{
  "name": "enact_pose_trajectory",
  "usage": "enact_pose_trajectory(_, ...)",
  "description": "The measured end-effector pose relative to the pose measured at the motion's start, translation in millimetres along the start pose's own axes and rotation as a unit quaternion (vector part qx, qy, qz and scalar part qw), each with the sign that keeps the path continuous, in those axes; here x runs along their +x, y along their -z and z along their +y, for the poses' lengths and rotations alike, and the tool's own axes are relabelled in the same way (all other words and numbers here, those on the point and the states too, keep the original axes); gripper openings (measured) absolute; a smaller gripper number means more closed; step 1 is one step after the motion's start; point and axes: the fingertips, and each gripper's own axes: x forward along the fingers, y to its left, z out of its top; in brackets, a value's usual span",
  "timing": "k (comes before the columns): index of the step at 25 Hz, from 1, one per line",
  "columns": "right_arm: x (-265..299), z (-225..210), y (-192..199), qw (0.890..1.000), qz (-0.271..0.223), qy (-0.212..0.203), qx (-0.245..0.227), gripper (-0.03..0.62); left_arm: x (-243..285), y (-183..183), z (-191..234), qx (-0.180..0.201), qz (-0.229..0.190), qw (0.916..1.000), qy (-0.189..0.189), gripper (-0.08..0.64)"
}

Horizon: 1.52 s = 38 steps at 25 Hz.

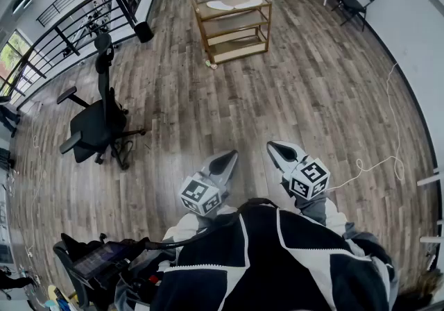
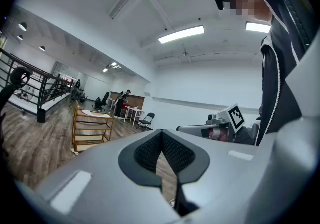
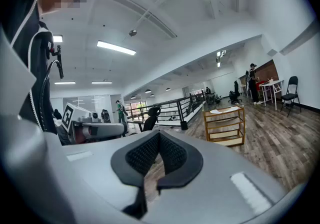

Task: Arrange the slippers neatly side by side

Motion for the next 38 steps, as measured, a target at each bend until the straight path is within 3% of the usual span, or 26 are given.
enact_pose_trajectory(20,9,-6,-4,1.0,-0.001,-0.009,0.002,0.005,9,-4,-2,0.012,0.012,0.9998,0.004,0.014)
enact_pose_trajectory(28,12,9,6,0.999,0.002,-0.049,0.01,0.005,14,-5,-2,0.002,0.022,0.9997,0.004,0.014)
enact_pose_trajectory(38,12,6,11,0.998,0.001,-0.056,0.023,0.005,15,9,2,-0.021,0.037,0.9991,-0.002,0.014)
